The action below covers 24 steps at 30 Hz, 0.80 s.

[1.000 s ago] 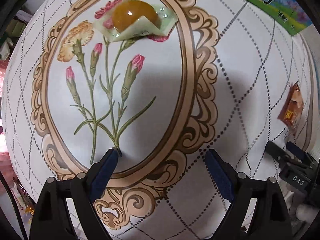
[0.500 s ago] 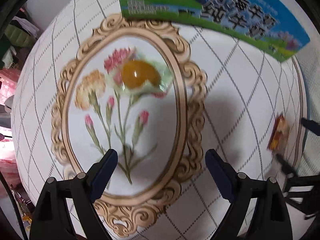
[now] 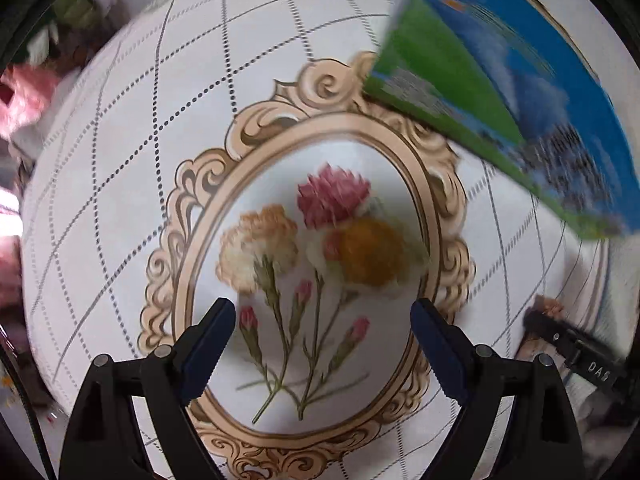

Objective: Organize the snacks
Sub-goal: 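Grasp the round yellow cake with the left gripper while the right grasps the brown pastry packet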

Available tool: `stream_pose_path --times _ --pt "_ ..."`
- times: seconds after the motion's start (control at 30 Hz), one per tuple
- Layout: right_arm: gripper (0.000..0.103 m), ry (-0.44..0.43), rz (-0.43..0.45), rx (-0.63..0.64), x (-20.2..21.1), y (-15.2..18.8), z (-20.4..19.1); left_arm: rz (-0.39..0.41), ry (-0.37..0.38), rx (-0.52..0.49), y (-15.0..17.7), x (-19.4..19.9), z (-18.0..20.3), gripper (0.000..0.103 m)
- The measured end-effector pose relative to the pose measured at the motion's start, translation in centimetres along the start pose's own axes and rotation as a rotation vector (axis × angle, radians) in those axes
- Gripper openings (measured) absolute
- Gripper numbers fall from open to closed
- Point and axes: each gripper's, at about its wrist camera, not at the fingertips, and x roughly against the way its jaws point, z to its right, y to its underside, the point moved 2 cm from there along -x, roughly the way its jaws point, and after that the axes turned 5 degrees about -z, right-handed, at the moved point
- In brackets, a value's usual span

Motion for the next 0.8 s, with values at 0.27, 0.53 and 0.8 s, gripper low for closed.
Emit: stream_pose_path --times 0.27,0.53,0.8 --pt "0.066 -0.006 0.022 -0.054 1.0 0.6 -0.1 -0.063 0.038 -0.014 -5.4 -1.7 -0.6 0.085" --pt "0.066 0.094 0.052 0.006 -4.0 5.6 -3.0 -0.048 -0.085 -0.194 -6.8 -2.9 3.0 0.055" --pt "0.058 0.154 0.091 0.039 -4.0 8.3 -5.1 -0.059 -0.089 -0.248 -2.1 -2.2 5.3 0.052"
